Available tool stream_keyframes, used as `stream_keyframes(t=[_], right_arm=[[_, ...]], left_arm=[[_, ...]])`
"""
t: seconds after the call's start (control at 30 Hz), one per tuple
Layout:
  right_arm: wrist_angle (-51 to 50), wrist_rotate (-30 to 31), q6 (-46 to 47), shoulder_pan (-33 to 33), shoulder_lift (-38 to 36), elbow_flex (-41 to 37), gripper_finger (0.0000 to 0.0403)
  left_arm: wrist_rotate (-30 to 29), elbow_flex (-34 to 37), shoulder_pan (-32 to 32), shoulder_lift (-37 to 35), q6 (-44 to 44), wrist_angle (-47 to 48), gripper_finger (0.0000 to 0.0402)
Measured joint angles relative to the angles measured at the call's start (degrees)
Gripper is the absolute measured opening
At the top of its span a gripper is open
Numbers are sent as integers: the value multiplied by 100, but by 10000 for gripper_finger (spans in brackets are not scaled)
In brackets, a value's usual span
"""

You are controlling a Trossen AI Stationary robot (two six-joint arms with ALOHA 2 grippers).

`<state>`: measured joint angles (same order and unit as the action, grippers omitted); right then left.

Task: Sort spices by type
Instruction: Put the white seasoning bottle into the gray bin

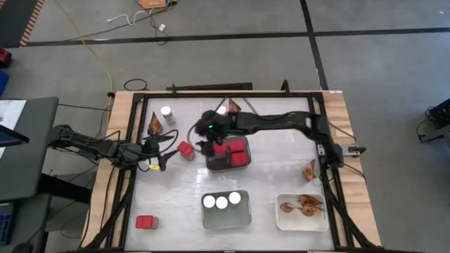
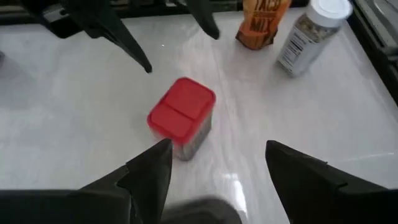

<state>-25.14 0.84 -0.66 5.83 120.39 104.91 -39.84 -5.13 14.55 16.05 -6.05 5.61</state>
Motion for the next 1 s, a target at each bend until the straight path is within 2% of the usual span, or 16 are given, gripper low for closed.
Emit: stream_keyframes(t=[0.13,0.3,1.0], right_arm=[[-303,260,-5,-141,644,864,285],[-316,354,-161,-251,1224,1464,285],[-724,357,-240,-238,1295,1516,286]], left_arm=[[-43,2,0,0,86,0,290],[-42,4,0,0,85,5,290],[-31,7,-2,0,89,44,290]])
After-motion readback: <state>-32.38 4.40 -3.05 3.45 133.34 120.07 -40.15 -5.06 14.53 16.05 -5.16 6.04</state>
